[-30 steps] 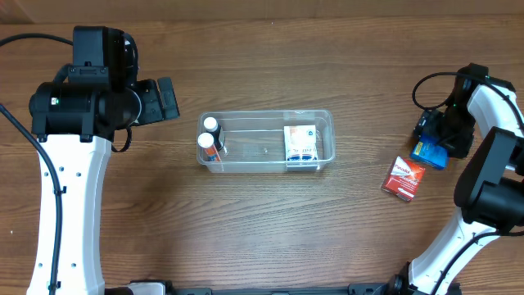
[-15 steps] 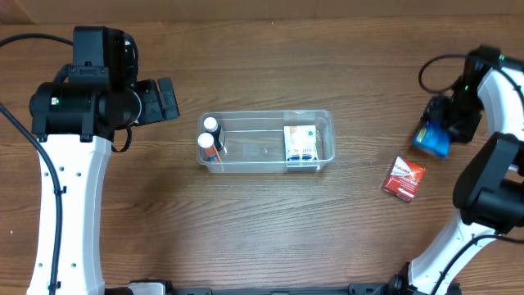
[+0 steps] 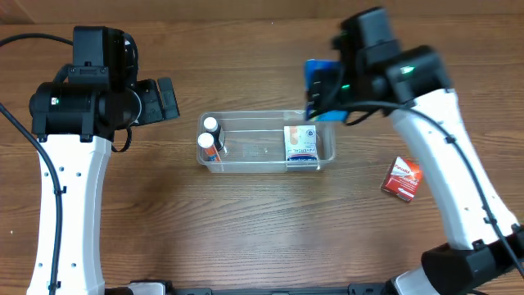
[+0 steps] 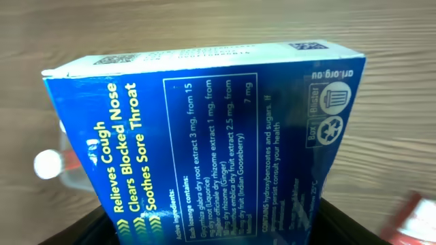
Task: Pack container
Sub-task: 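Place the blue box upright in the container's middle and release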
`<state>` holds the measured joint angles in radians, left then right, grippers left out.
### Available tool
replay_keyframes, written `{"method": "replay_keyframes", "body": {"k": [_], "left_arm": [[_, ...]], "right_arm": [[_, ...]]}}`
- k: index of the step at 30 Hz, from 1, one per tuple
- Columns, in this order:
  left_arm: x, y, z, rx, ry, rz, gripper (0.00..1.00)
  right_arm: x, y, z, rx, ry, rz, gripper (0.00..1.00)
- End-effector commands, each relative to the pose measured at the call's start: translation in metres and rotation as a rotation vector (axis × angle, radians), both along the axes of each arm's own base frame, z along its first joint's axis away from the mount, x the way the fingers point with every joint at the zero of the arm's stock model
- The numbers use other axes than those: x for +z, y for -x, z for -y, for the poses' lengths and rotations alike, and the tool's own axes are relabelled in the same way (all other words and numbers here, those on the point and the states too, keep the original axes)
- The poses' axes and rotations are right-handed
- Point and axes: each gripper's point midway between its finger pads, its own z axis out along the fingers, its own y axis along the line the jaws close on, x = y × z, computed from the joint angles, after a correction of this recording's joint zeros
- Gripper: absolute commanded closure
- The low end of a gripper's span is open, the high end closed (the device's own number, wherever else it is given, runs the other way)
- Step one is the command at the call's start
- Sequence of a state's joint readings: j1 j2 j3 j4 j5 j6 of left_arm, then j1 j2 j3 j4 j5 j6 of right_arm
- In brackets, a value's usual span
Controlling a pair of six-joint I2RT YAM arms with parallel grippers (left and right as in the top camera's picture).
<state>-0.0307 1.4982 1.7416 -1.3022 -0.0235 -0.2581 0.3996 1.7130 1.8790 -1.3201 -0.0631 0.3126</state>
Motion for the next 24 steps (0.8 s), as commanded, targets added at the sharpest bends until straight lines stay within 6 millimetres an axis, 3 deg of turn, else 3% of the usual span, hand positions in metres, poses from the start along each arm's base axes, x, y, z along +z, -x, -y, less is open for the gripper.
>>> {"method": "replay_keyframes", "body": {"k": [1,8,17,24], "left_arm": [[0.003,-0.002,-0.003,-0.002,-0.010,0.010,0.00],[0.003,-0.002,-0.003,-0.002,-0.010,0.008,0.00],[0.001,-0.001,-0.003,-0.001,-0.010,0.002,0.00],[0.001,-0.001,-0.003,-0.002,-0.011,0.000,0.00]], "right_arm": [[-0.026,0.014,-0.043,0.010,-0.020,-0.053,0.28],[-0.092,0.026,-0.087,0.035,0.005,-0.153,0.28],[-0.150,0.023,-0.093,-0.028,0.027,-0.231,0.27],[-0.176,0.021,-0.094,-0.023,0.061,-0.273,0.24]]}}
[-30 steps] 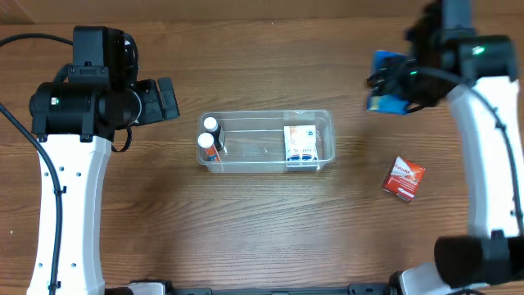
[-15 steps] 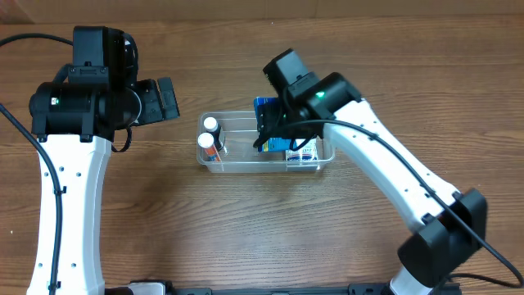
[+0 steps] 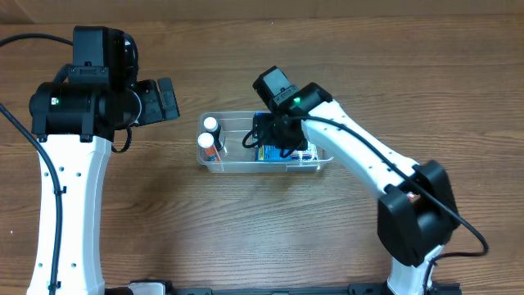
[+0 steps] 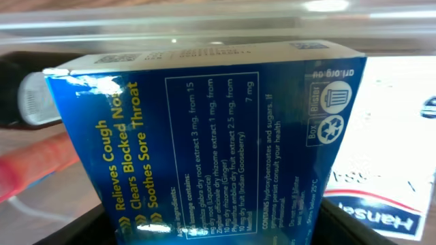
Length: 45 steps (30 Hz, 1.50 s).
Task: Pack container
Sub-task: 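Place the blue box upright in the container's middle and release, then move right gripper to the red Panadol box and grasp it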
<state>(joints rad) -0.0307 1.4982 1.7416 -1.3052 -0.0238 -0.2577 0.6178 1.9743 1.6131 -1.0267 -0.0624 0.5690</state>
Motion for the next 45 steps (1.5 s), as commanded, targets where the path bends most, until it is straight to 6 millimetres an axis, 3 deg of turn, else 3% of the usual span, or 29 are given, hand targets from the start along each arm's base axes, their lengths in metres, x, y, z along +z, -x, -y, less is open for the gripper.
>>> {"method": "replay_keyframes", "body": {"k": [1,25,30,31,34,37,39,42,44,45], "left_arm": [[0.001,-0.002,-0.003,-0.002,-0.010,0.003,0.00],[0.001,-0.002,-0.003,-0.001,-0.010,0.004,0.00],[0.001,-0.002,-0.003,-0.002,-0.010,0.002,0.00],[0.001,-0.002,-0.003,-0.002,-0.010,0.003,0.00],[0.001,-0.002,-0.003,-0.002,-0.010,0.003,0.00],[0.001,-0.002,-0.003,-0.002,-0.011,0.002,0.00],[0.001,-0.002,-0.003,-0.002,-0.010,0.002,0.00],[0.001,-0.001,-0.003,-0.002,-0.010,0.000,0.00],[0.001,-0.001,-0.003,-0.002,-0.010,0.000,0.00],[0.001,-0.001,-0.003,-0.002,-0.010,0.001,0.00]], "right_arm": [[-0.010,0.002,-0.001,0.002,0.018,-0.014,0.24],[-0.013,0.007,-0.010,0.074,-0.003,-0.024,0.19],[-0.003,0.002,0.002,0.081,0.053,0.016,0.19],[0.007,-0.003,0.009,0.068,0.075,0.043,0.17],[0.072,-0.024,0.047,-0.017,0.155,0.201,0.14],[0.137,-0.034,0.096,-0.147,0.159,0.325,0.11],[0.164,-0.034,0.136,-0.253,0.145,0.364,0.08],[0.179,-0.027,0.210,-0.451,0.168,0.344,0.04],[0.171,-0.013,0.261,-0.567,0.199,0.254,0.01],[0.164,-0.006,0.276,-0.602,0.211,0.212,0.01]]}}
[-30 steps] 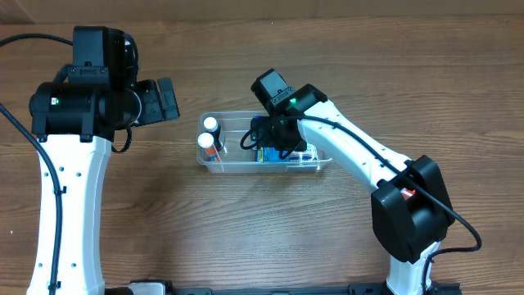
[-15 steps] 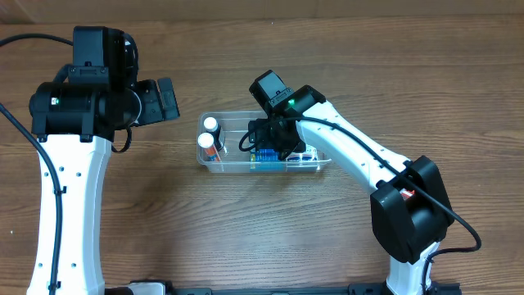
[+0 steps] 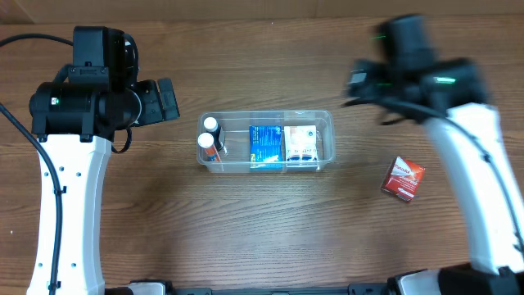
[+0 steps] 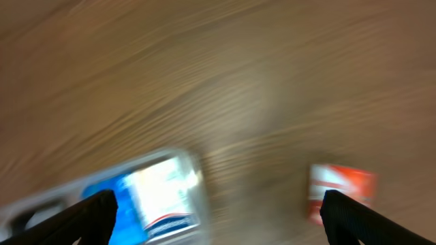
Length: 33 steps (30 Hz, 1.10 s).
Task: Pack container
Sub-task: 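Move right gripper to the red Panadol box and grasp it, then lower the Panadol box into the container beside the blue box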
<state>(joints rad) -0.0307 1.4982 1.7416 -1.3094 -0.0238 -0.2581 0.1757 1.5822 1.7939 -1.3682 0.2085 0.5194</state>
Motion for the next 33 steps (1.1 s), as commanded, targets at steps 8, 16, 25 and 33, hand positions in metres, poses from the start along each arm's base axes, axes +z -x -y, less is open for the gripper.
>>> {"method": "replay_keyframes", "body": {"k": [8,16,25,33], "left_arm": [[0.001,-0.003,-0.002,-0.002,-0.009,0.007,0.00],[0.001,-0.003,-0.003,-0.002,-0.010,0.007,0.00],[0.001,-0.003,-0.002,-0.002,-0.010,0.006,0.00],[0.001,-0.003,-0.002,-0.002,-0.010,0.006,0.00]], "right_arm": [[-0.118,0.052,0.092,-0.195,-0.056,-0.359,0.00],[-0.205,0.074,0.087,-0.122,-0.055,-0.447,0.00],[-0.247,0.085,0.081,-0.115,-0.084,-0.497,0.00],[-0.257,0.087,0.075,-0.108,-0.120,-0.529,0.18]]}}
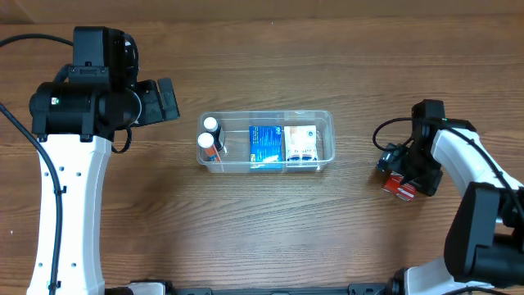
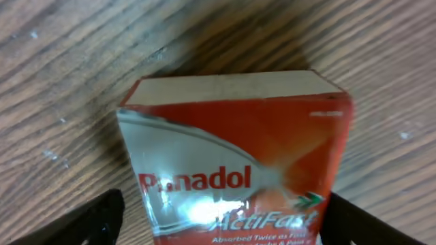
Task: Pack container
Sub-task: 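Lower the Panadol box into the container beside the blue box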
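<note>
A red Panadol box (image 2: 238,150) lies on the wood table at the right, partly under my right gripper (image 1: 407,170) in the overhead view. That gripper (image 2: 228,224) is open and low over the box, with one finger (image 2: 95,218) at each side of it. The clear plastic container (image 1: 327,123) sits mid-table. It holds a blue box (image 1: 264,146), a white box (image 1: 301,143) and two white-capped bottles (image 1: 209,133) at its left end. My left gripper (image 1: 168,100) hangs still, left of the container.
The left arm's white link (image 1: 70,205) runs down the left side of the table. A black cable (image 1: 385,131) loops beside the right wrist. Bare wood lies between the container and the red box.
My right gripper was up over the table to the right of the container, with the red box ahead of it. Now it is down with its open jaws straddling that box.
My right gripper held the blue box above the container's right end, then had it down inside the container. After that the blue box stood in the container, and the gripper was open and away to the right. Now it straddles the red box.
</note>
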`<state>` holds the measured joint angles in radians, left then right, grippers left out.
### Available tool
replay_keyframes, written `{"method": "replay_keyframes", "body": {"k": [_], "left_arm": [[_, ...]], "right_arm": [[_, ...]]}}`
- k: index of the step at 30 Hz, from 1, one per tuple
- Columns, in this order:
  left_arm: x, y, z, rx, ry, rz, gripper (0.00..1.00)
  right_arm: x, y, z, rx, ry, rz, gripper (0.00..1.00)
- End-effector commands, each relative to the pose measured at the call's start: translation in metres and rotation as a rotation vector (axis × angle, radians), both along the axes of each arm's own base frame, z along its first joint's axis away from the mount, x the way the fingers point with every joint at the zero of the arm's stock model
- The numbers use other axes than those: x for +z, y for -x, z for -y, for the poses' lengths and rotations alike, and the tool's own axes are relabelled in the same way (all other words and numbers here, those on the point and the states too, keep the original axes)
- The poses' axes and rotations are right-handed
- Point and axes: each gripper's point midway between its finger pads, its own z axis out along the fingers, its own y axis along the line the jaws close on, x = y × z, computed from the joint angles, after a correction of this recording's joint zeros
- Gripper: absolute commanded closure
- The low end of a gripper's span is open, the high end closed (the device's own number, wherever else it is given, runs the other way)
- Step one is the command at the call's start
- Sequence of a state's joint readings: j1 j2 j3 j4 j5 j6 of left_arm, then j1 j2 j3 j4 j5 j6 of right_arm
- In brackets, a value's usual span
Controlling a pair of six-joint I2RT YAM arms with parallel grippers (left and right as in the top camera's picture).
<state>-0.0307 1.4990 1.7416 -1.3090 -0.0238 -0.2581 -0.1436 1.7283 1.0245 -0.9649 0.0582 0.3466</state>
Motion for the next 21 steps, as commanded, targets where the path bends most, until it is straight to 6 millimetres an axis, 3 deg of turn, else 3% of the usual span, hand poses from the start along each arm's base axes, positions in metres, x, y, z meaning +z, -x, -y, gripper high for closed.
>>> {"method": "replay_keyframes", "body": {"k": [1,3,9,12,15,17,21], "left_arm": [[0.001,-0.002,-0.002,-0.002,-0.010,0.006,0.00],[0.001,-0.002,-0.002,-0.002,-0.010,0.006,0.00],[0.001,-0.002,-0.002,-0.003,-0.010,0.003,0.00],[0.001,-0.002,-0.002,-0.003,-0.010,0.003,0.00],[0.001,-0.002,-0.002,-0.003,-0.010,0.003,0.00],[0.001,-0.002,-0.002,-0.003,-0.010,0.003,0.00],[0.001,-0.002,-0.002,-0.003,-0.010,0.003,0.00]], "right_arm": [[-0.002,0.000,-0.002,-0.003,-0.016,0.003,0.23],[-0.002,0.000,-0.002,-0.003,-0.016,0.003,0.29],[0.000,-0.002,-0.002,-0.003,-0.016,0.007,0.30],[0.011,-0.007,-0.002,-0.002,-0.017,0.007,0.34],[0.042,-0.024,-0.009,0.012,-0.040,0.049,0.34],[0.074,-0.041,-0.019,0.038,-0.063,0.115,0.34],[0.156,-0.074,-0.061,0.160,-0.092,0.310,0.34]]}}
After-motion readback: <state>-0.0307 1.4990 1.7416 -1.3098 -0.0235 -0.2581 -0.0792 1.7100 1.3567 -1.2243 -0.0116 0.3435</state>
